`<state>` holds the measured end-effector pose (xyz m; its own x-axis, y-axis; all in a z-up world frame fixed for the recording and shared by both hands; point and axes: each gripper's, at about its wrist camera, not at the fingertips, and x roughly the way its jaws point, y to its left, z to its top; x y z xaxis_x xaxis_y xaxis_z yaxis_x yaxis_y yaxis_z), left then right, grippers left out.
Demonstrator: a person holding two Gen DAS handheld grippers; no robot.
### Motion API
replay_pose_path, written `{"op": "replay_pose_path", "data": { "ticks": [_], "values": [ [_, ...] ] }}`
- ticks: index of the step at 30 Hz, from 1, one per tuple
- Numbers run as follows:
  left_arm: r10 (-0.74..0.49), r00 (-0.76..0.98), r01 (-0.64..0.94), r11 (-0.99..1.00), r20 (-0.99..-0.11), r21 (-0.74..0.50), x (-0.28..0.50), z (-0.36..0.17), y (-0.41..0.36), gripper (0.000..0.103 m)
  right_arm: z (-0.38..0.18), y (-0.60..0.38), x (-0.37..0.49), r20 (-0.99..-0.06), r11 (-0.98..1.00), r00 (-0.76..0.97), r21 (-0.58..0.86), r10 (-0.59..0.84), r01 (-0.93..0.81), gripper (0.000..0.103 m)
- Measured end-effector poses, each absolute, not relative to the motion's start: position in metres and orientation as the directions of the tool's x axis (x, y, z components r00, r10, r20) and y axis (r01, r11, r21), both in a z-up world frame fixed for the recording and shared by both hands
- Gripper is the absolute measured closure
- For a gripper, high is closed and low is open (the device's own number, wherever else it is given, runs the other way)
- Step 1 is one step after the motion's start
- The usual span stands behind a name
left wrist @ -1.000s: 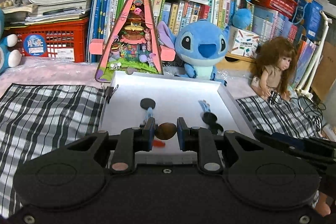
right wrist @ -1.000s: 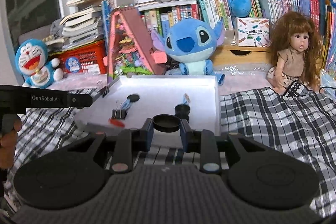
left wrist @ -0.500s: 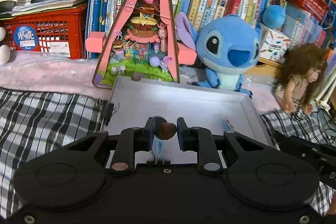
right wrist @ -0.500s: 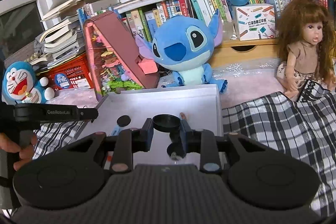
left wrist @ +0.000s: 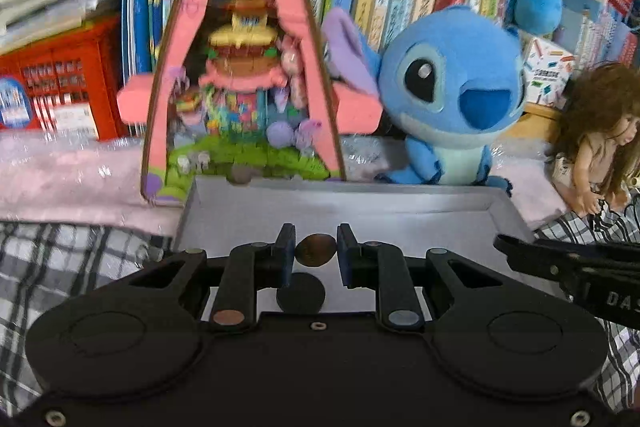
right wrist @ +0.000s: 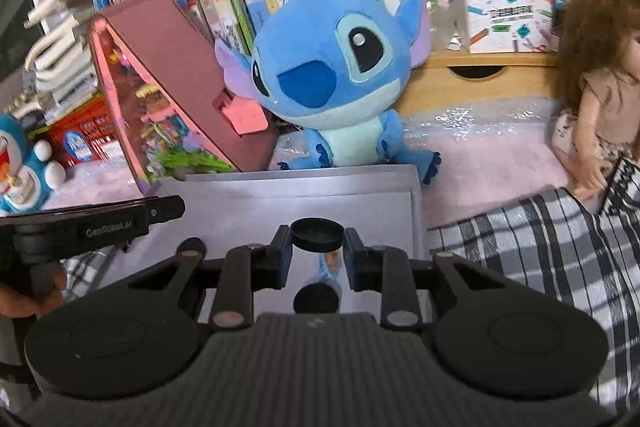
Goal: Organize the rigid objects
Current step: 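Carry the brown ball and black cap with both tools into the white box, then open the left tool to drop the brown ball while the right tool releases the cap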
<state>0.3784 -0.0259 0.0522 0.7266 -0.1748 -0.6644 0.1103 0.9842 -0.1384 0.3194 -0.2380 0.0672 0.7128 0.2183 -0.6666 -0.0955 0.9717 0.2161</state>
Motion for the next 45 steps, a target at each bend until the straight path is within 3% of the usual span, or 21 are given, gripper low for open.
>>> {"op": "replay_pose_path", "data": {
  "ticks": [12,40,43,45],
  "values": [
    [-0.128,0.719,0.092,0.992,-0.683,-0.089,0.397,0.03,-0.029,0.083,0.041,-0.21,0.359,-0.711,0.989,0.688,0.091,0.148,-0.118,0.071],
    [-0.114,0.709,0.093,0.993,-0.696,-0.068,0.401,0.014,-0.034,0.079,0.017,-0.207,0.364,-0.712,0.992,0.69,0.092,0.127,-0.088,0.07],
    [-0.12,0.715,0.108,0.992,-0.688,-0.061,0.397,0.018,-0.035,0.068,0.02,-0.209,0.361,-0.699,0.991,0.702,0.106,0.136,-0.085,0.065],
    [-0.118,0.724,0.113,0.992,-0.68,-0.052,0.393,0.023,-0.036,0.065,0.023,-0.209,0.358,-0.69,0.989,0.709,0.113,0.145,-0.092,0.052]
  ]
}}
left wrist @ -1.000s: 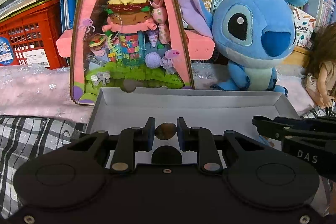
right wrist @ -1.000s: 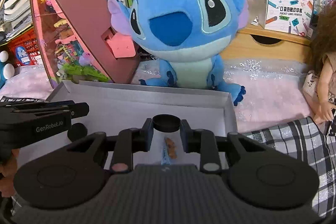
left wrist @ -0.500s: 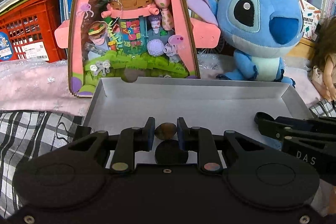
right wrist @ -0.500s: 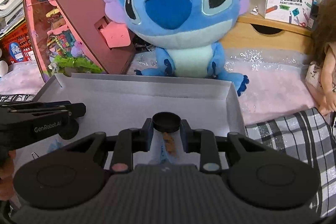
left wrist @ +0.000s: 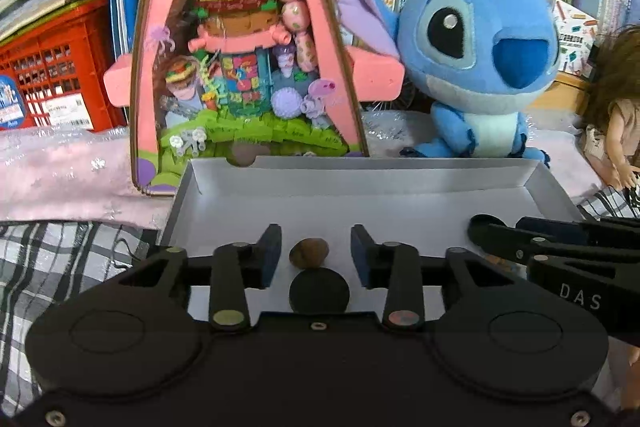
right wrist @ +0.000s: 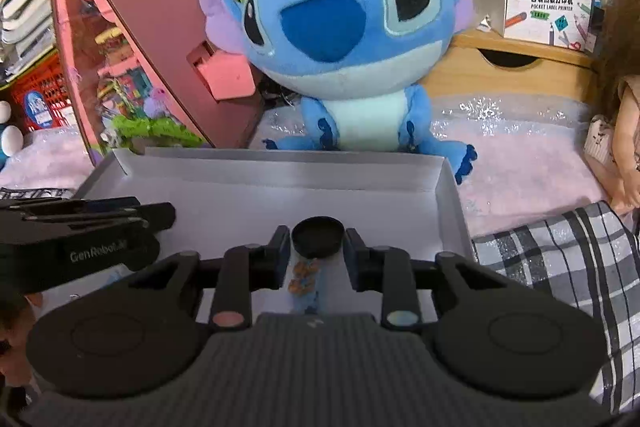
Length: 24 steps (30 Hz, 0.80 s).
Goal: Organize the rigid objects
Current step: 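Open the left tool to drop the brown ball while the right tool releases the cap, then lift both tools out of the box and move back over the cloth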
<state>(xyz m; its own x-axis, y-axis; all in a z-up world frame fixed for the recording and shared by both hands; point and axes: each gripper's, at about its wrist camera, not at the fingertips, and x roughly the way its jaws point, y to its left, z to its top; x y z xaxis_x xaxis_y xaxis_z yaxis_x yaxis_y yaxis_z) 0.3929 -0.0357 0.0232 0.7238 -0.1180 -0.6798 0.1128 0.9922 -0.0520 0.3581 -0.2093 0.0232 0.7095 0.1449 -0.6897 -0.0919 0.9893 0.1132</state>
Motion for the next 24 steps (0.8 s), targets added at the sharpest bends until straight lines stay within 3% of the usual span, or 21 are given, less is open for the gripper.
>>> {"op": "replay_pose_path", "data": {
  "ticks": [5,15,24],
  "values": [
    [-0.123,0.739,0.126,0.991,-0.662,-0.043,0.379,0.037,-0.036,0.056,0.035,-0.21,0.347,-0.668,0.989,0.729,0.114,0.148,-0.096,0.047],
    [-0.118,0.774,0.143,0.99,-0.623,-0.01,0.333,0.066,-0.032,0.05,0.061,-0.206,0.31,-0.627,0.992,0.769,0.078,0.129,-0.103,0.032],
    [-0.13,0.805,0.17,0.985,-0.578,0.015,0.28,0.094,-0.034,0.046,0.084,-0.207,0.268,-0.589,0.991,0.797,0.067,0.132,-0.114,0.026]
  ]
}}
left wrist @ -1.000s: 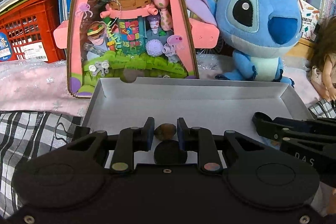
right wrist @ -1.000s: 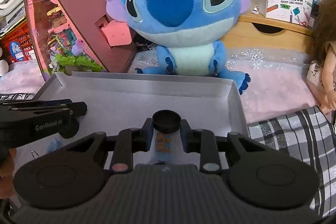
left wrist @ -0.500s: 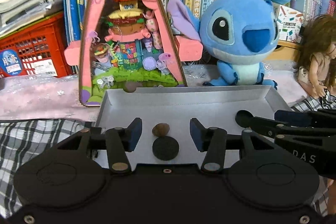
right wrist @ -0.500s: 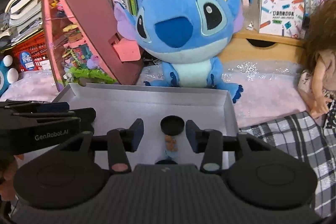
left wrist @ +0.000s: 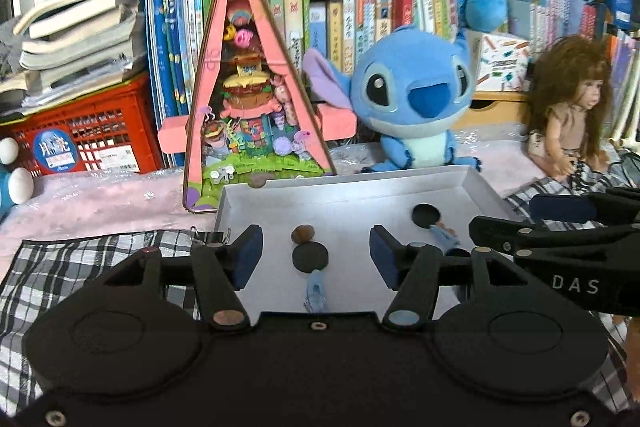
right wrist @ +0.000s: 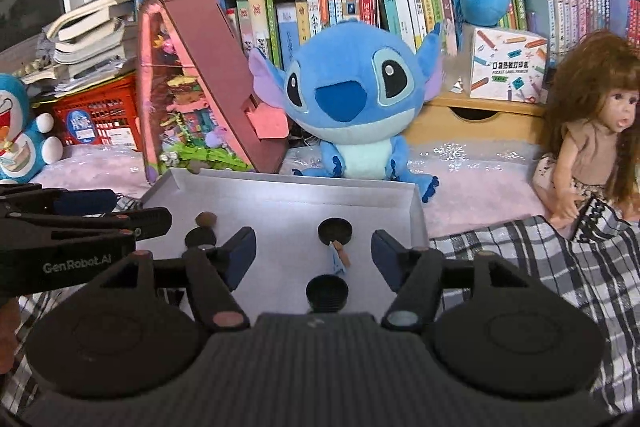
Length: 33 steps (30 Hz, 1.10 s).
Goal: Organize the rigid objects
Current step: 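Lift both tools out of the box and move back over the cloth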
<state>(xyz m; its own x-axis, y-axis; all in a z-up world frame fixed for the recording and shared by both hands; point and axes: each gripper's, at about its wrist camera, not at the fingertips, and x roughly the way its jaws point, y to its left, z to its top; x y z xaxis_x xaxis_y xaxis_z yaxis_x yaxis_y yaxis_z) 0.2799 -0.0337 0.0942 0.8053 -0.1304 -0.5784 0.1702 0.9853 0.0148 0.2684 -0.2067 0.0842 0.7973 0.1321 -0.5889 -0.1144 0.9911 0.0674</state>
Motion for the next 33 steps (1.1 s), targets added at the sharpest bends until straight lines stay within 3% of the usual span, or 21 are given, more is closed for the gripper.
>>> {"op": "replay_pose_path", "data": {
  "ticks": [6,21,33],
  "values": [
    [-0.16,0.818,0.203,0.979,-0.552,0.018,0.242,0.102,-0.036,0.044,0.094,-0.205,0.236,-0.561,0.989,0.815,0.045,0.143,-0.142,0.02],
    [-0.197,0.842,0.211,0.977,-0.502,-0.03,0.148,0.09,-0.023,0.042,0.092,-0.196,0.151,-0.502,0.978,0.85,-0.032,0.164,-0.207,0.018],
    [-0.211,0.823,0.2,0.977,-0.528,-0.078,0.08,0.058,-0.016,0.041,0.074,-0.195,0.094,-0.491,0.971,0.852,-0.045,0.183,-0.234,0.018]
  ]
}}
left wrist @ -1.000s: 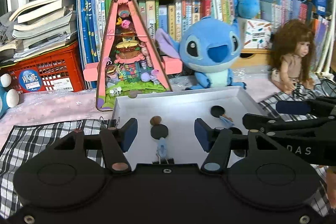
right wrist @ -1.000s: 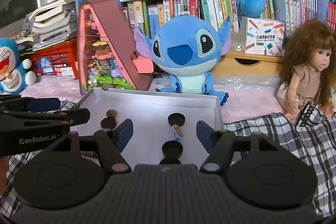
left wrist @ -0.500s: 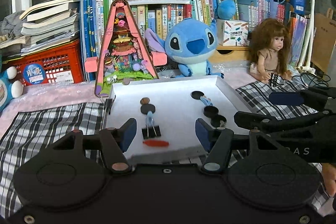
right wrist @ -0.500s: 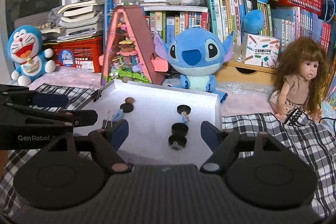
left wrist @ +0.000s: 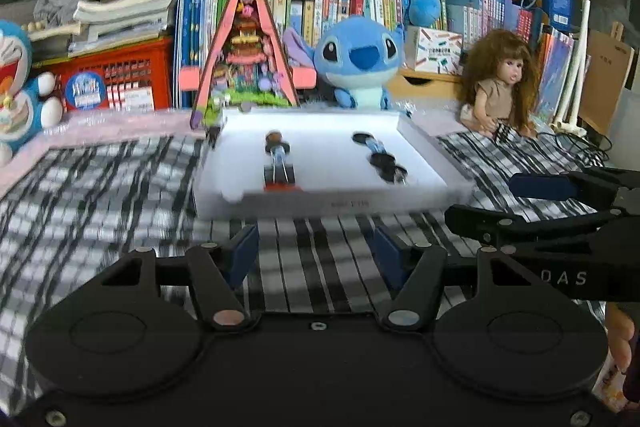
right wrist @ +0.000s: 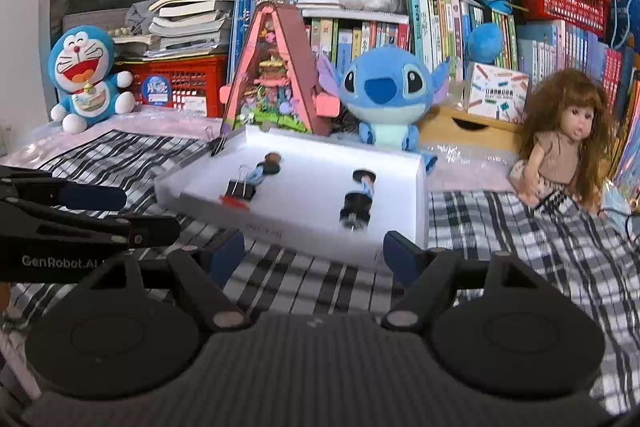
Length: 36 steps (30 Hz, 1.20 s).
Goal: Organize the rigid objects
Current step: 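Lift both tools out of the box and move back over the cloth, then grasp another brown ball with the left tool while the right tool grasps the red stick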
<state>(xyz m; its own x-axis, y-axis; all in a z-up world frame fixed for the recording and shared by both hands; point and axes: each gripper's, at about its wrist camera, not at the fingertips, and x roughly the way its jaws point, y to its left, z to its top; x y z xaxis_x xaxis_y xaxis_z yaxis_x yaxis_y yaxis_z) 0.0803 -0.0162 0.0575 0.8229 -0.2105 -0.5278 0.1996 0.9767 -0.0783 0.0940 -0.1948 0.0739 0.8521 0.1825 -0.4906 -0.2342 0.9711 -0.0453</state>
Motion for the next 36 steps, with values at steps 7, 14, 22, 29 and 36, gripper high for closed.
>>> {"op": "replay_pose_path", "data": {
  "ticks": [7,14,22,29,36],
  "values": [
    [-0.231,0.8,0.212,0.972,-0.554,-0.099,0.045,0.031,-0.019,0.043,0.052,-0.198,0.059,-0.49,0.975,0.858,-0.071,0.151,-0.212,0.017],
    [-0.306,0.75,0.307,0.946,-0.586,-0.101,0.023,0.014,-0.037,0.066,0.037,-0.212,0.039,-0.511,0.982,0.85,-0.061,0.125,-0.181,0.017],
    [-0.341,0.724,0.32,0.936,-0.599,-0.146,0.025,0.006,-0.049,0.075,0.031,-0.218,0.026,-0.512,0.987,0.851,-0.041,0.114,-0.157,0.017],
    [-0.282,0.761,0.253,0.958,-0.585,-0.133,0.032,0.009,-0.04,0.083,0.028,-0.214,0.024,-0.519,0.986,0.845,-0.029,0.127,-0.165,0.017],
    [-0.209,0.788,0.16,0.978,-0.579,-0.134,0.045,0.017,-0.017,0.083,0.022,-0.194,0.014,-0.536,0.989,0.832,0.038,0.143,-0.146,0.017]
  ]
}}
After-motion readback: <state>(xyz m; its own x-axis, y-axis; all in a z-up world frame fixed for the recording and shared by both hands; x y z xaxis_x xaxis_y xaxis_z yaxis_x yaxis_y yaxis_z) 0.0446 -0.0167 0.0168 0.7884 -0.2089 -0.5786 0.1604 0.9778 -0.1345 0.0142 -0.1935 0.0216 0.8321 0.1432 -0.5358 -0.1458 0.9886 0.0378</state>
